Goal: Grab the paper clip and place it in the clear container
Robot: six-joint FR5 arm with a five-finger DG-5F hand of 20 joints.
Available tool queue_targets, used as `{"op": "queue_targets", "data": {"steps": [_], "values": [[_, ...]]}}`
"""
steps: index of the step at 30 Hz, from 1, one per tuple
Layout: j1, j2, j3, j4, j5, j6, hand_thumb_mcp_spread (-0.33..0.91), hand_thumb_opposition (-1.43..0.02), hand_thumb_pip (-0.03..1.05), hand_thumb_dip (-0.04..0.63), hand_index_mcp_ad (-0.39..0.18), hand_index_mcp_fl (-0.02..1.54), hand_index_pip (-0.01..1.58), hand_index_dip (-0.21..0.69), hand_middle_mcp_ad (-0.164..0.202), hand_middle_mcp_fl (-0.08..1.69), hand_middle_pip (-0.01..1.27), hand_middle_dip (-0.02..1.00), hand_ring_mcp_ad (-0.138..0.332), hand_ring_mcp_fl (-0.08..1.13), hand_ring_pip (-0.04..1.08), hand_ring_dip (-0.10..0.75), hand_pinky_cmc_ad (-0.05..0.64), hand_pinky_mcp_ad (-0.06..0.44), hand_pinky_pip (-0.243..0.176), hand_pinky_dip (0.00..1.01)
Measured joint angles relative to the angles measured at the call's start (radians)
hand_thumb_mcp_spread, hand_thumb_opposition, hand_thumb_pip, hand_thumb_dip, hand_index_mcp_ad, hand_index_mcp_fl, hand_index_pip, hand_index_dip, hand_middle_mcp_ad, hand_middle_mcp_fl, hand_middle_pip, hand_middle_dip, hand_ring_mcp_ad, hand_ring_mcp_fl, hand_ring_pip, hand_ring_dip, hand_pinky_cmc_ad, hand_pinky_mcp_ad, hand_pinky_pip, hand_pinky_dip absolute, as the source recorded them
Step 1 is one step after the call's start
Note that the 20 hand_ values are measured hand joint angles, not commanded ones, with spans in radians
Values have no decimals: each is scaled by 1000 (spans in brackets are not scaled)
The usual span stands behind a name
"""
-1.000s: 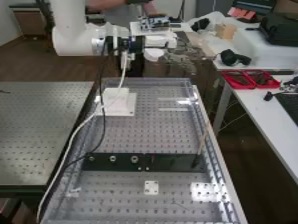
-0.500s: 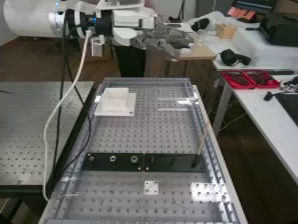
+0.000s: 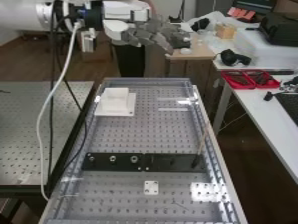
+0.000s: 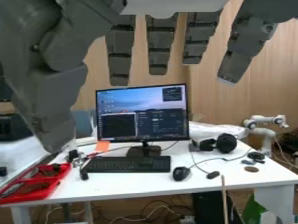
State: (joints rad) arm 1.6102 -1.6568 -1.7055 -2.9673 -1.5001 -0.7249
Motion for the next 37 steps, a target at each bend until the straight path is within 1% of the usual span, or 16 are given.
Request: {"op": "queue_targets", "data": {"steps": [8, 10, 25, 37], "values": [[5, 8, -5, 15, 2, -5, 265, -775, 520, 220, -169, 374, 99, 126, 38, 131, 112, 227, 119, 9, 105, 115, 410, 316, -96, 522], [7, 9, -3, 13, 0, -7, 265, -775, 520, 220, -169, 374, 101, 126, 38, 131, 112, 227, 119, 9, 113, 126, 410, 316, -96, 522], [8, 13, -1, 5, -12, -14, 265, -775, 515, 220, -169, 368, 101, 129, 38, 131, 112, 227, 119, 9, 113, 126, 410, 316, -96, 522], [10, -2, 13, -11, -34, -15, 265, -775, 515, 220, -169, 354, 101, 131, 38, 131, 112, 227, 119, 9, 113, 126, 410, 316, -96, 522]]}}
